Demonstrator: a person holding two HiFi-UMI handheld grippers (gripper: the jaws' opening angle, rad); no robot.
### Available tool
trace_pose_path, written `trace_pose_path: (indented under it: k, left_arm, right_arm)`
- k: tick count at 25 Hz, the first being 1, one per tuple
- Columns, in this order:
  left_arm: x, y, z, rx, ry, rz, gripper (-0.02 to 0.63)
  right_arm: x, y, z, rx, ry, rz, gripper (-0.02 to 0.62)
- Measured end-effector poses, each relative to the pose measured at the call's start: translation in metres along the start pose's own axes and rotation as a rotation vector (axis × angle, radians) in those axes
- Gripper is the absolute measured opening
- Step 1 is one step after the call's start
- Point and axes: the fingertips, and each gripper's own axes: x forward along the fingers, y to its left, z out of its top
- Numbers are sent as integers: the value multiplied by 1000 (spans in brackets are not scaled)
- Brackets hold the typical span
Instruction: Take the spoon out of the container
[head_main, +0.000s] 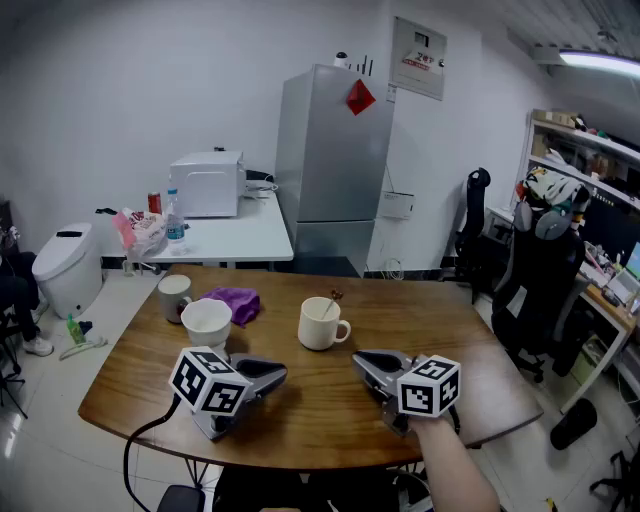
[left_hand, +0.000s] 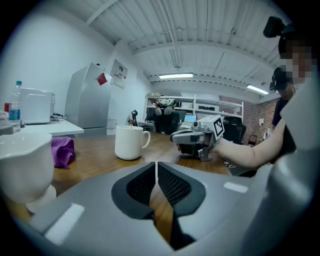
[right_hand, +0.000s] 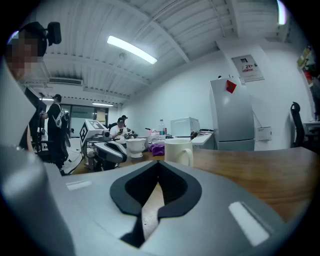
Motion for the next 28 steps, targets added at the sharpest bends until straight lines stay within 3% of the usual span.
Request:
trace_pose_path:
  k: [4,10,17,28]
  left_arm:
    - [-1,-1,-2,4,12,-2,23]
    - [-2,0,-2,6,14,-1,23]
    - [1,-2,-2,8,14,0,23]
    - [6,-4,1,7,13,-1,23]
  right_arm:
    - [4,2,-1,-58,41,-36,2]
    - [12,0,28,-116,44,-43,2]
    - [21,-14,49,-99,63,-39,3]
    - [35,-46,63,-148,148,-105,3]
